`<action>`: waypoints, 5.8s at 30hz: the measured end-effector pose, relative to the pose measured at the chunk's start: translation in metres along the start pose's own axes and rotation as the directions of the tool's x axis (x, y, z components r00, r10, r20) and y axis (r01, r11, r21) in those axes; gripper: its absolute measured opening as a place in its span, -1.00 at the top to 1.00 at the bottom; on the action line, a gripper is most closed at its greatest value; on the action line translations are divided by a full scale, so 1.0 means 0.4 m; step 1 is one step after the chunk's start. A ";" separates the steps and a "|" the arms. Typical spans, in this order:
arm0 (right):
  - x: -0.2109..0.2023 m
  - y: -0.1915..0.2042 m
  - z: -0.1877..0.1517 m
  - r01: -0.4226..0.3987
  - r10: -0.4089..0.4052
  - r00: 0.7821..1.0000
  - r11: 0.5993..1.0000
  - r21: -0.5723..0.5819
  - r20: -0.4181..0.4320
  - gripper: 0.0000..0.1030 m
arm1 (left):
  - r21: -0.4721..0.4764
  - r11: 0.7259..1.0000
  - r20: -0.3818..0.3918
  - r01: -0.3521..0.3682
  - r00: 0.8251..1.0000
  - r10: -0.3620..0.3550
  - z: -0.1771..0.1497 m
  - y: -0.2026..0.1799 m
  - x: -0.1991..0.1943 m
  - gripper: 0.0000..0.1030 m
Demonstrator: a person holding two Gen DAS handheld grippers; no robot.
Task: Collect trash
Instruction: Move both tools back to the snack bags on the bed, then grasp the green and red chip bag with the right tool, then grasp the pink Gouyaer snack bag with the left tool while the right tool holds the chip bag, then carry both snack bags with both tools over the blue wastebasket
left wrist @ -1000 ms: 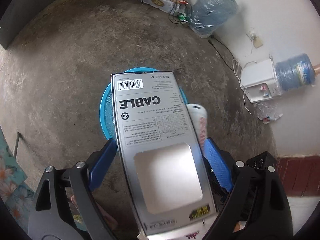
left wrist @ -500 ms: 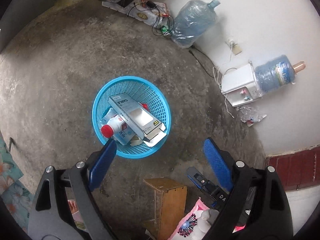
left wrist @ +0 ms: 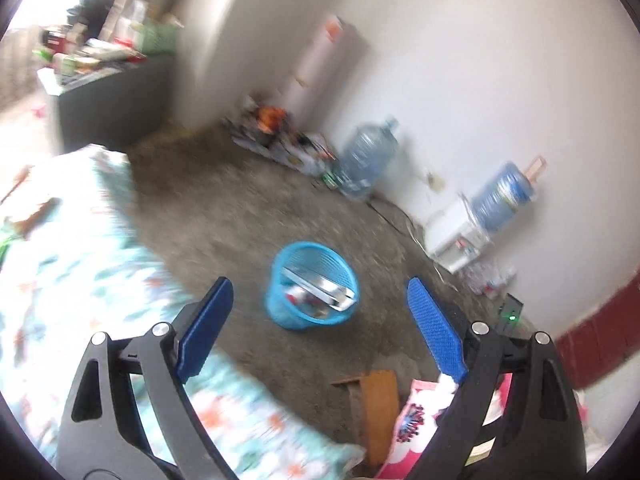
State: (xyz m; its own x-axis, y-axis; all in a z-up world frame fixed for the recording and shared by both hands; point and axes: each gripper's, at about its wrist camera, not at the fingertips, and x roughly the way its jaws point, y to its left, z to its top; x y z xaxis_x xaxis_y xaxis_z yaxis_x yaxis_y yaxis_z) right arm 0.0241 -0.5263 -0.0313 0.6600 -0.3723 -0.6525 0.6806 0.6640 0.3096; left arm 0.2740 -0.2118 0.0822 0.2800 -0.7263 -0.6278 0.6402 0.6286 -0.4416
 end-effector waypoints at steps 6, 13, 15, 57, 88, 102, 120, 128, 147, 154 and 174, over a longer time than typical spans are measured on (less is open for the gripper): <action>-0.092 0.208 -0.018 -0.182 0.185 0.983 0.963 -0.198 0.000 -0.87 | -0.177 0.957 0.238 -0.229 0.934 0.267 -0.165 0.156 -0.430 -0.65; -0.171 0.428 -0.096 -0.448 0.429 0.894 0.846 -0.289 -0.131 -0.87 | -0.401 0.848 0.275 -0.348 0.837 0.474 -0.427 0.275 -0.687 -0.65; -0.176 0.485 -0.128 -0.549 0.505 0.835 0.795 -0.258 -0.218 -0.87 | -0.445 0.832 0.260 -0.331 0.841 0.474 -0.494 0.304 -0.709 -0.65; -0.080 0.791 -0.385 -0.810 0.531 0.349 0.586 0.037 -0.772 0.16 | -0.290 0.957 0.220 0.010 0.974 0.056 -0.708 0.233 -0.493 -0.04; -0.110 0.784 -0.353 -0.890 0.666 0.227 0.438 0.126 -0.711 0.53 | -0.526 0.833 0.158 -0.170 0.943 0.293 -0.798 0.388 -0.581 0.14; -0.027 0.723 -0.353 -0.758 0.550 0.457 0.651 0.017 -0.699 0.53 | -0.631 0.776 0.294 0.026 0.933 0.207 -0.757 0.445 -0.566 0.15; -0.033 0.671 -0.344 -0.721 0.561 0.477 0.690 0.063 -0.677 0.53 | -0.603 0.776 0.128 -0.182 0.939 0.320 -0.674 0.435 -0.464 0.94; -0.080 0.626 -0.296 -0.704 0.571 0.526 0.709 0.055 -0.630 0.50 | -0.421 0.811 0.053 -0.406 0.882 0.469 -0.622 0.303 -0.542 0.94; -0.093 0.519 -0.309 -0.673 0.699 0.487 0.682 0.286 -0.524 0.55 | -0.271 0.816 0.061 -0.511 0.837 0.544 -0.525 0.180 -0.475 0.94; -0.127 0.479 -0.277 -0.694 0.724 0.500 0.663 0.281 -0.475 0.56 | -0.229 0.818 0.066 -0.528 0.830 0.554 -0.512 0.156 -0.451 0.94; -0.145 0.468 -0.268 -0.713 0.740 0.507 0.648 0.268 -0.442 0.56 | -0.167 0.797 0.102 -0.580 0.794 0.599 -0.499 0.116 -0.445 0.94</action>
State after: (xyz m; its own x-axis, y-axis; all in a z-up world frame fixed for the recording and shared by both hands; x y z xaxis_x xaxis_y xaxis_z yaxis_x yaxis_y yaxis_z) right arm 0.0791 -0.3109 -0.0094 0.6980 0.5892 -0.4070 0.0557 0.5220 0.8511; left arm 0.1109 0.0021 0.0454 0.6789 -0.2284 -0.6977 0.2288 0.9689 -0.0946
